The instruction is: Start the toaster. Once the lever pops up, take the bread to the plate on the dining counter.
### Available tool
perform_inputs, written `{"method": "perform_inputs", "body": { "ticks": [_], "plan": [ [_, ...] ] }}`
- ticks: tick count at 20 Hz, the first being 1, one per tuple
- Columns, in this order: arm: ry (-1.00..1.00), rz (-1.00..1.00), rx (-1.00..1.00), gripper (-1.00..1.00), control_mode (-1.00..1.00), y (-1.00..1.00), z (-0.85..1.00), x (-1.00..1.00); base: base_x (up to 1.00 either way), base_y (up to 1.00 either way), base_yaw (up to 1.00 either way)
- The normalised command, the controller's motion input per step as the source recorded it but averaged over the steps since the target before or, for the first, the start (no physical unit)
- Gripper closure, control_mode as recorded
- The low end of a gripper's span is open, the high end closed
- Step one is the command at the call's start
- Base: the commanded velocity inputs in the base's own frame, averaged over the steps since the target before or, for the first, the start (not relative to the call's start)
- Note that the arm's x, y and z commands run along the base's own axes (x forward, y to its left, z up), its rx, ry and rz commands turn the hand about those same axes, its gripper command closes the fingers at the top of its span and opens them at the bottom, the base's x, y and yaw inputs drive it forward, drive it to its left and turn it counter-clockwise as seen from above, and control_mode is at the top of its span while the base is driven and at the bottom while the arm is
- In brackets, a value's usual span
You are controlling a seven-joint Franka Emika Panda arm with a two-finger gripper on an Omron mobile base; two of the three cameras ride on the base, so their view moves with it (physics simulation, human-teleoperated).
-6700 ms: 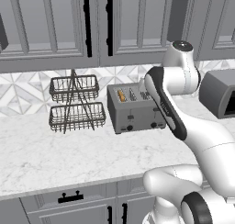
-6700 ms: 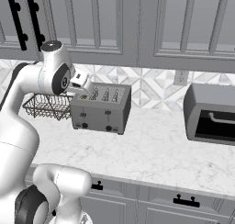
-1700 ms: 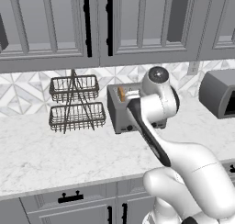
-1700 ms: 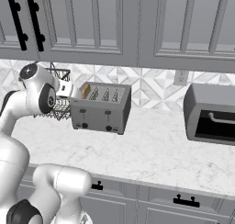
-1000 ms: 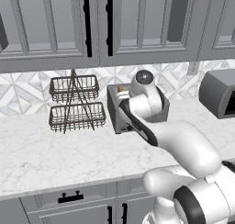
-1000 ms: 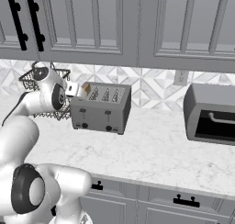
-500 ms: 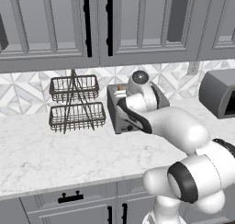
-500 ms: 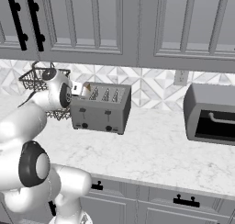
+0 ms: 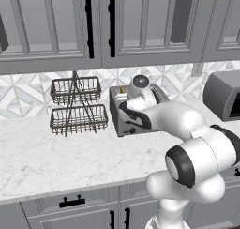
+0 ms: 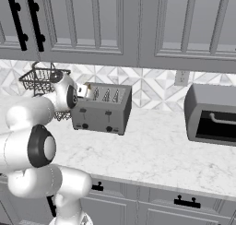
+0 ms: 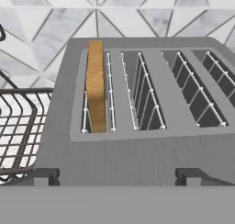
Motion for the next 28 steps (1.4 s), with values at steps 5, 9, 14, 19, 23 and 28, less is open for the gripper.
{"method": "perform_inputs", "body": {
  "ticks": [5,9,14,19,23,28],
  "plan": [
    [0.0,0.0,0.01,-1.0,-1.0,0.01,-0.18,0.37,0.0,0.0,0.0],
    [0.0,0.0,0.01,-1.0,-1.0,0.02,-0.16,0.36,0.0,0.0,0.0],
    [0.0,0.0,0.0,-1.0,-1.0,0.05,-0.21,0.4,0.0,0.0,0.0],
    [-0.02,0.0,0.0,-1.0,-1.0,0.04,-0.25,0.25,0.0,0.0,0.0],
    [-0.03,0.0,0.0,-1.0,-1.0,0.01,-0.27,0.25,0.0,0.0,0.0],
    [-0.02,0.0,0.0,-1.0,-1.0,0.0,-0.34,0.26,0.0,0.0,0.0]
  ]
}}
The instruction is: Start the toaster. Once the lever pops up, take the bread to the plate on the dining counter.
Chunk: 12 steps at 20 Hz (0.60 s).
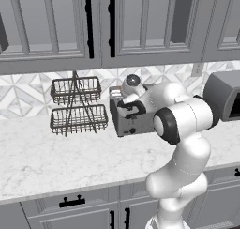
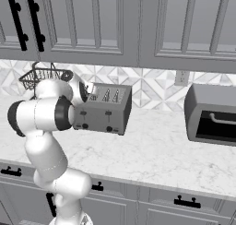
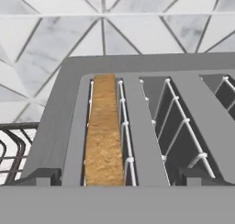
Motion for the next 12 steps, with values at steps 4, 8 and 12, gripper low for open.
{"method": "perform_inputs", "body": {
  "ticks": [4,8,12],
  "plan": [
    [-0.03,0.0,0.0,1.0,-1.0,0.0,-0.44,0.23,0.0,0.0,0.0],
    [-0.08,0.0,0.0,1.0,-1.0,0.0,-0.44,0.02,0.0,0.0,0.0],
    [-0.17,0.0,0.0,1.0,-1.0,0.0,-0.11,-0.11,0.0,0.0,0.0]
  ]
}}
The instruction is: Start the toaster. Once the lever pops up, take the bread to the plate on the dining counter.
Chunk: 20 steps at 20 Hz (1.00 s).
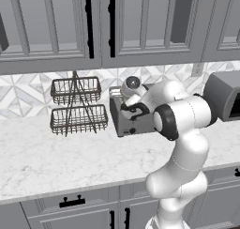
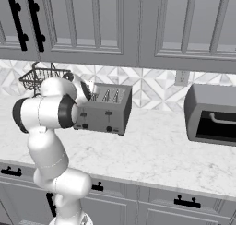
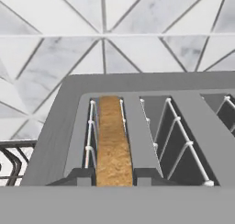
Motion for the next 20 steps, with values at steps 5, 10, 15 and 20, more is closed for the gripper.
{"method": "perform_inputs", "body": {
  "ticks": [5,10,15,20],
  "plan": [
    [-0.27,0.0,0.02,1.0,-1.0,0.0,0.11,-0.34,0.0,0.0,0.0],
    [-0.19,0.0,0.09,1.0,-1.0,0.0,0.84,-0.35,0.0,0.0,0.0],
    [0.0,0.0,0.14,1.0,-1.0,0.0,1.0,-0.47,0.0,0.0,0.0],
    [0.03,0.0,0.13,1.0,-1.0,0.0,1.0,-0.43,0.0,0.0,0.0]
  ]
}}
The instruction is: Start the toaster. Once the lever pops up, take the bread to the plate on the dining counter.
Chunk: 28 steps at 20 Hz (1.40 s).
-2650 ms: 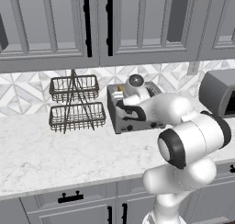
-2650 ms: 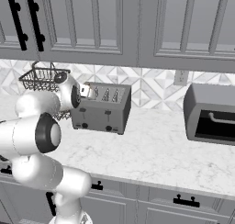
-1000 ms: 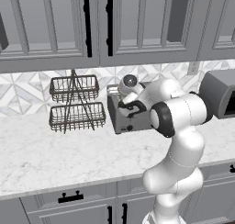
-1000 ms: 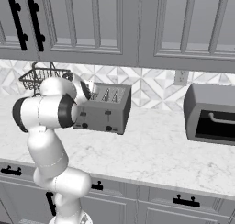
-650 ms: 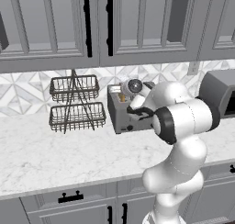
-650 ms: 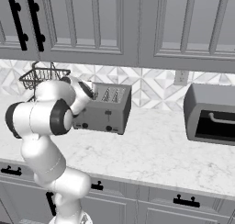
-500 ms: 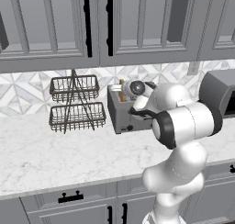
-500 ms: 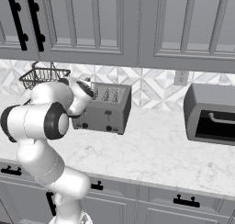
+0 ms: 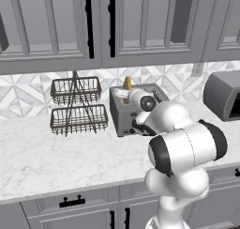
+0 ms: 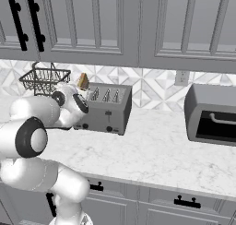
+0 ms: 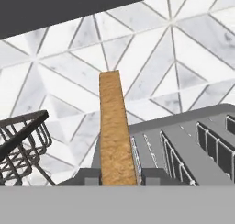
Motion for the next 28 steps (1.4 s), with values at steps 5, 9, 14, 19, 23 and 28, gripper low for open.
{"method": "perform_inputs", "body": {
  "ticks": [5,9,14,19,23,28],
  "plan": [
    [0.03,0.0,0.12,1.0,-1.0,0.0,1.0,-0.18,0.0,0.0,0.0],
    [0.07,0.0,0.12,1.0,-1.0,0.0,1.0,-0.2,0.0,0.0,0.0],
    [0.05,0.0,0.08,1.0,-1.0,0.0,1.0,-0.25,0.0,0.0,0.0],
    [0.17,-0.05,0.05,1.0,-1.0,0.0,0.85,-0.73,0.0,0.0,0.0],
    [0.19,-0.06,0.0,1.0,-1.0,0.0,0.39,-0.99,0.0,0.0,0.0],
    [0.15,-0.06,0.0,1.0,-1.0,0.0,0.31,-1.0,0.0,0.0,0.0]
  ]
}}
